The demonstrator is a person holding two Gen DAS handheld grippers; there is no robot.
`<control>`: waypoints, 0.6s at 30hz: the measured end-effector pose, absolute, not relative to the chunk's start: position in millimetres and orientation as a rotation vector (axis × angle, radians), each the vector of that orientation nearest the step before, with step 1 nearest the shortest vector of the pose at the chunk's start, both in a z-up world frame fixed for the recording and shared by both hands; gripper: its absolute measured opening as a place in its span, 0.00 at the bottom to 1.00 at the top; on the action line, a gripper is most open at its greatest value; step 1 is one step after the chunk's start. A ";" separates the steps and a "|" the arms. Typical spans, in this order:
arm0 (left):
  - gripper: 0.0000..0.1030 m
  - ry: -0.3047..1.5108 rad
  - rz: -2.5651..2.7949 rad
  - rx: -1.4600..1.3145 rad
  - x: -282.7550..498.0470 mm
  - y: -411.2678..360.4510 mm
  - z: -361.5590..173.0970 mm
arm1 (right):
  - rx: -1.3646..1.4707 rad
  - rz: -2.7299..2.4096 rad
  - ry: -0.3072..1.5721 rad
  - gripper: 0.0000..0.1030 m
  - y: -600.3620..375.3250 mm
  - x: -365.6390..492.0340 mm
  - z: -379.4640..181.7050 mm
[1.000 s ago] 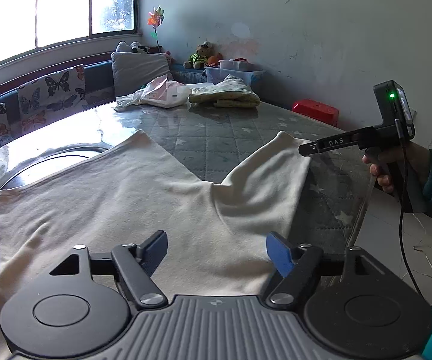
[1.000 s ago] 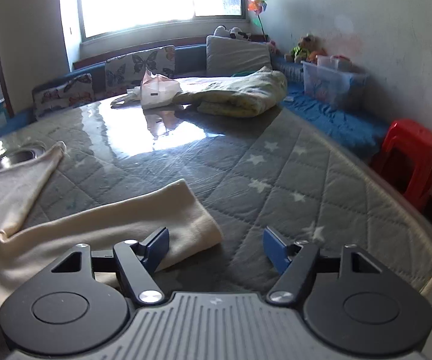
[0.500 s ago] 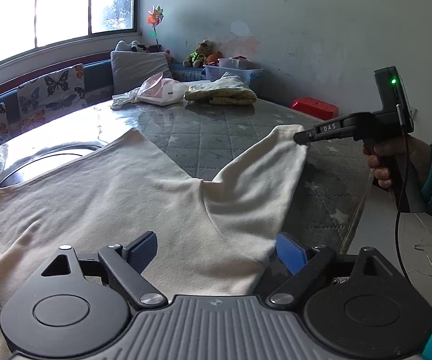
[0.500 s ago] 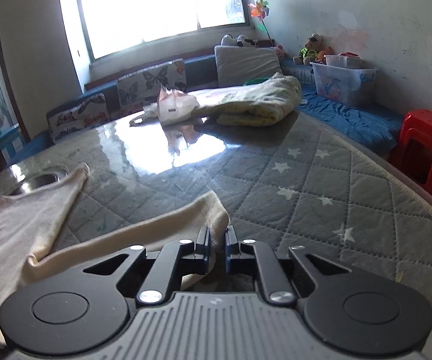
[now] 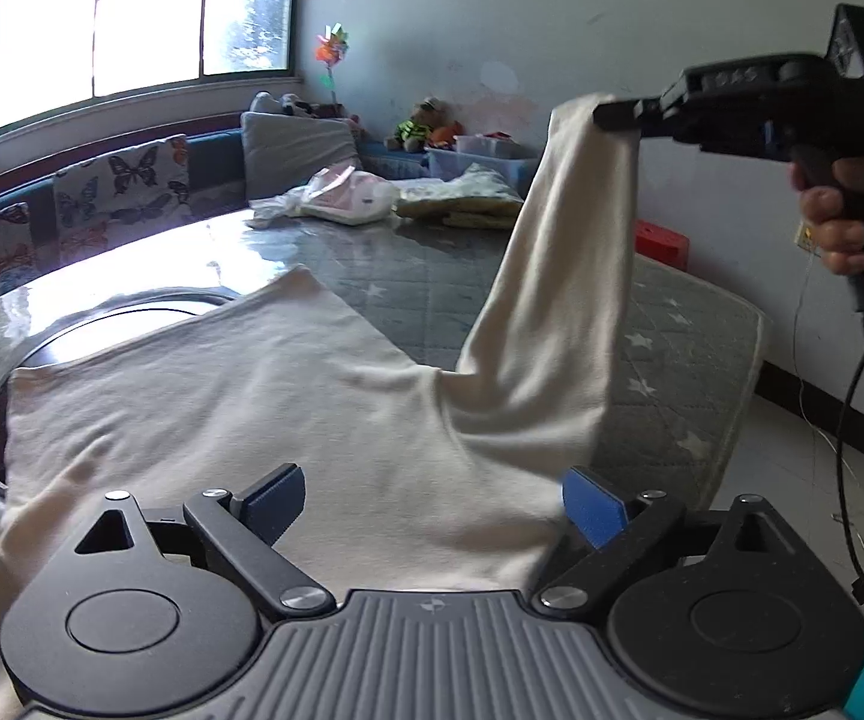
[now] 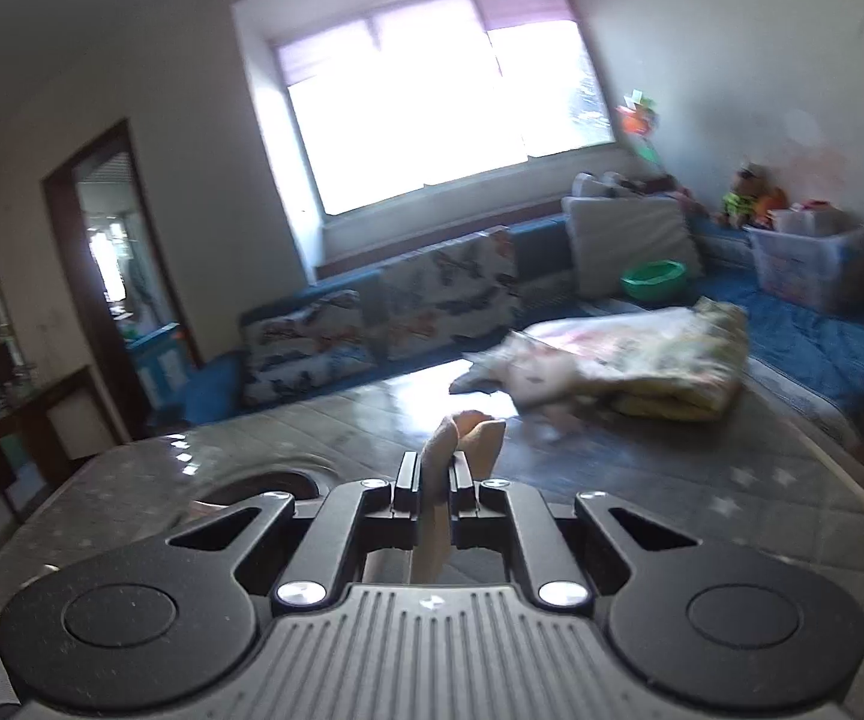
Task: Fold clothes
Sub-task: 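Grasp the other sleeve with the right gripper and lift it toward the body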
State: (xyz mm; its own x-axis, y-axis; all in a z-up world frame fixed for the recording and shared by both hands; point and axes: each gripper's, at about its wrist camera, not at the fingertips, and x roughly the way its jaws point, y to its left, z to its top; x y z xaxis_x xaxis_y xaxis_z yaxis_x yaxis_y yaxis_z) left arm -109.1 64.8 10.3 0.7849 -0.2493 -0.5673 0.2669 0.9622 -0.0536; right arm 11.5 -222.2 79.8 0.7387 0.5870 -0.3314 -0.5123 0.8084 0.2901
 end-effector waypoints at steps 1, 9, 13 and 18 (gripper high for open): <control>0.93 0.602 -0.265 0.024 -111.6 70.1 11.5 | 0.183 0.638 0.417 0.07 -213.1 8.1 85.4; 0.95 0.571 -0.152 -0.032 -137.1 111.7 16.1 | 0.135 0.914 0.427 0.07 -118.7 -20.2 99.6; 0.95 0.571 -0.102 -0.056 -150.3 127.8 15.6 | 0.096 1.028 0.497 0.08 -70.3 -28.6 82.9; 0.95 0.563 -0.064 -0.070 -160.2 142.2 19.0 | 0.039 1.109 0.584 0.19 -37.3 -37.7 57.8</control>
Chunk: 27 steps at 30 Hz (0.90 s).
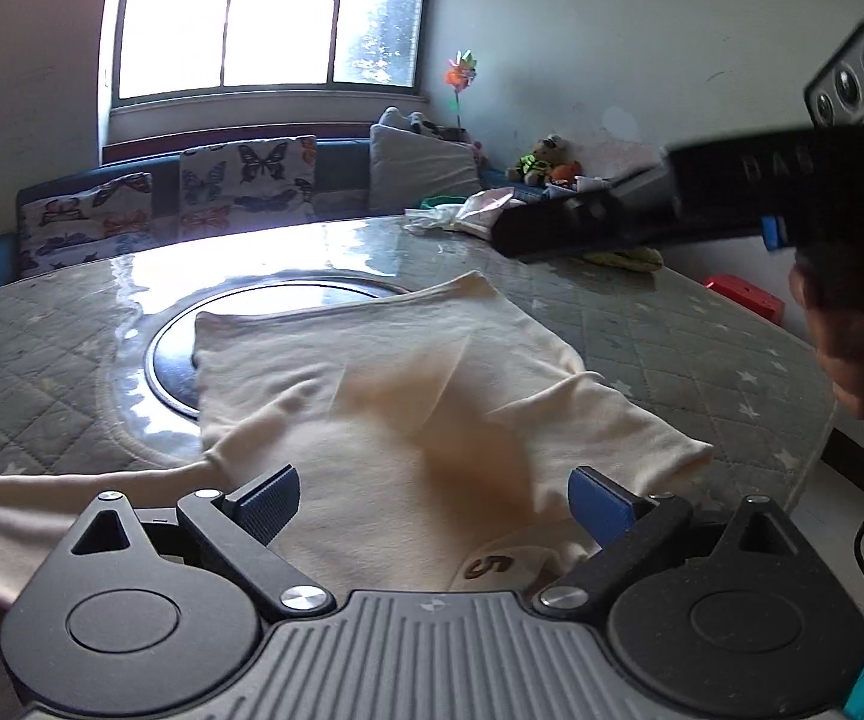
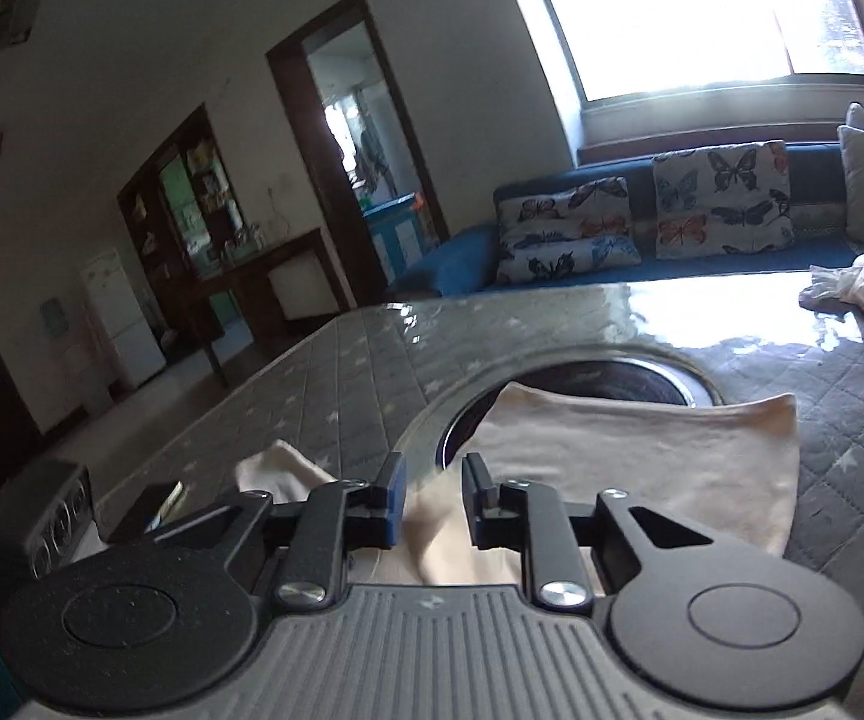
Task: Fold clothes
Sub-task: 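Grasp the other sleeve with the right gripper and lift it toward the body, then lay the sleeve across the sweatshirt body and open the right gripper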
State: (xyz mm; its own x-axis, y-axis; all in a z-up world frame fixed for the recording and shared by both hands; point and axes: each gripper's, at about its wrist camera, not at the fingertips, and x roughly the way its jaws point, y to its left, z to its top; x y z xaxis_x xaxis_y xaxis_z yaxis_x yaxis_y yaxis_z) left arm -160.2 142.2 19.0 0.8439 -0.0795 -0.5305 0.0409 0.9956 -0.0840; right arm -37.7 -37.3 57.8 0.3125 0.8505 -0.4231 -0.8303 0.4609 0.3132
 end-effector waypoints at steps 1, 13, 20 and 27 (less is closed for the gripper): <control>0.95 0.561 -0.058 -0.073 -161.3 144.6 20.0 | 0.027 1.096 0.586 0.19 -42.2 -36.2 57.0; 0.90 0.555 -0.138 -0.091 -133.1 133.2 19.0 | -0.246 0.883 0.756 0.20 -103.7 -25.6 -15.4; 0.82 0.598 -0.149 -0.111 -123.5 138.8 9.4 | -0.194 0.903 0.695 0.20 -97.3 -10.1 -0.8; 0.73 0.641 -0.132 -0.159 -114.1 152.1 -1.8 | -0.214 0.904 0.710 0.20 -69.4 6.4 -19.0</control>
State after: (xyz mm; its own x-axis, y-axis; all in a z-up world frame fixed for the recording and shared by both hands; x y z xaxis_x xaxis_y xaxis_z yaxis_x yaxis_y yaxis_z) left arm -114.1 152.1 -1.8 0.7940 -0.1716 -0.5832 0.0735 0.9794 -0.1881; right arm 6.4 -69.4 -19.1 0.4110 0.6441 -0.6451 -0.7794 0.6153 0.1178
